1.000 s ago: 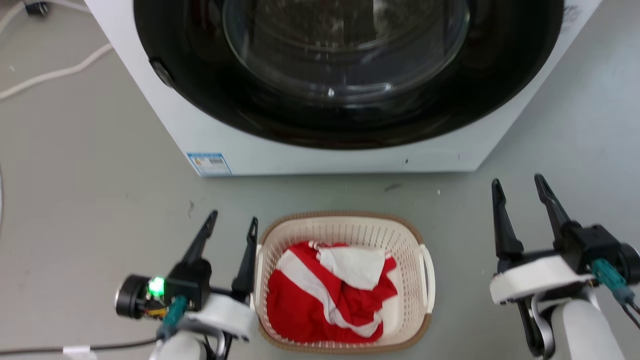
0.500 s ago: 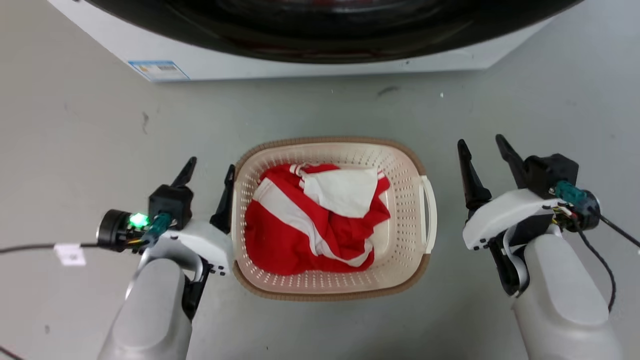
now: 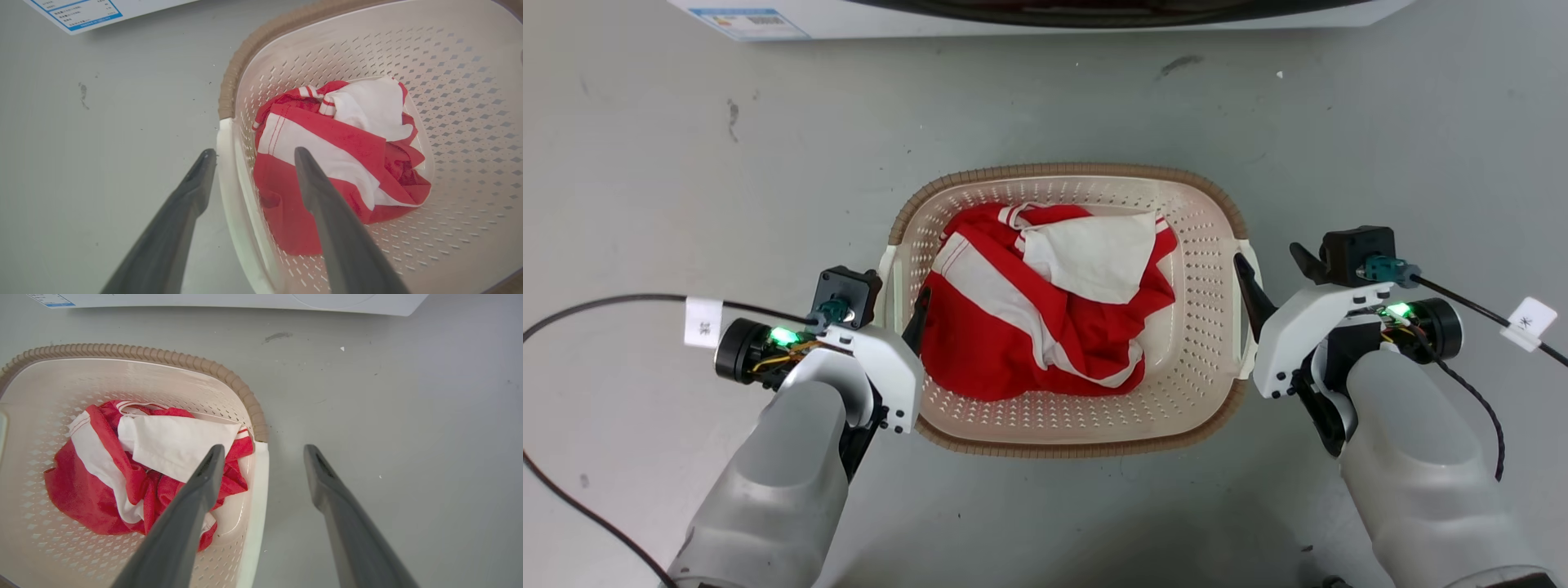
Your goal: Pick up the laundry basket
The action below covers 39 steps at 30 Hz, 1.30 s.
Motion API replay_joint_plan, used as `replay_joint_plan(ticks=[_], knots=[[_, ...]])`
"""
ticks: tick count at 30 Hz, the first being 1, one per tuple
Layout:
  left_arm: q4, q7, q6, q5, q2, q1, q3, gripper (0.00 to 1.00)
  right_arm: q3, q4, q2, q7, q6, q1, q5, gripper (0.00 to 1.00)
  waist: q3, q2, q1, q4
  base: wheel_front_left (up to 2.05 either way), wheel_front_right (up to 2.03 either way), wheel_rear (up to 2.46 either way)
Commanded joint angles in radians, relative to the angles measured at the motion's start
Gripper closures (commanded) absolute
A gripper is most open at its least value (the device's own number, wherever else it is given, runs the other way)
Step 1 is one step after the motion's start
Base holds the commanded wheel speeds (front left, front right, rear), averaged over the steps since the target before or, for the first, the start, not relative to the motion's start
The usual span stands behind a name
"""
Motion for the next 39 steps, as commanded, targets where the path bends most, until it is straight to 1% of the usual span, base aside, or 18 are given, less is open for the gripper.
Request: replay_joint_plan(ticks=[1, 9, 15, 18, 26, 36, 37, 38, 39], knots=[[0.019, 0.008, -0.001, -0.020, 0.006, -0.024, -0.022, 0.00, 0.005, 0.022, -0.001, 0.011, -0.001, -0.025, 0.007, 0.00, 0.014, 0.0000, -0.0001, 0.005, 0.00, 0.00, 0.00], [0.087, 0.061, -0.001, -0.128, 0.016, -0.104, -0.164, 0.00, 0.049, 0.145, -0.001, 0.109, -0.001, -0.111, 0.066, 0.00, 0.052, 0.0000, -0.0001, 0.021, 0.00, 0.00, 0.00], [0.089, 0.127, -0.001, -0.224, 0.027, -0.149, -0.262, 0.00, 0.071, 0.233, 0.000, 0.182, -0.001, -0.172, 0.074, 0.00, 0.078, 0.0000, -0.0001, 0.029, 0.00, 0.00, 0.00], [0.080, 0.158, -0.001, -0.269, 0.040, -0.172, -0.308, 0.00, 0.081, 0.256, -0.001, 0.206, -0.001, -0.198, 0.080, 0.00, 0.090, 0.0000, -0.0001, 0.030, 0.00, 0.00, 0.00], [0.069, 0.209, -0.001, -0.357, 0.069, -0.216, -0.424, 0.00, 0.086, 0.295, -0.001, 0.230, 0.000, -0.233, 0.117, 0.00, 0.117, 0.0000, -0.0001, 0.035, 0.00, 0.00, 0.00], [0.076, 0.203, -0.001, -0.447, 0.078, -0.243, -0.520, 0.00, 0.100, 0.319, -0.001, 0.221, -0.001, -0.251, 0.133, 0.00, 0.138, 0.0000, -0.0001, 0.042, 0.00, 0.00, 0.00], [0.078, 0.215, -0.001, -0.465, 0.072, -0.238, -0.524, 0.44, 0.102, 0.320, -0.001, 0.230, -0.001, -0.250, 0.138, 0.00, 0.138, 0.0000, -0.0001, 0.043, 0.00, 0.00, 0.00], [0.073, 0.221, -0.001, -0.484, 0.065, -0.235, -0.527, 1.00, 0.111, 0.321, -0.001, 0.236, 0.000, -0.247, 0.146, 0.76, 0.139, 0.0000, -0.0001, 0.046, 0.00, 0.00, 0.00], [0.067, 0.225, -0.001, -0.501, 0.064, -0.235, -0.530, 1.00, 0.116, 0.319, 0.000, 0.235, 0.000, -0.246, 0.153, 1.00, 0.139, 0.0000, -0.0001, 0.047, 0.00, 0.00, 0.00]])
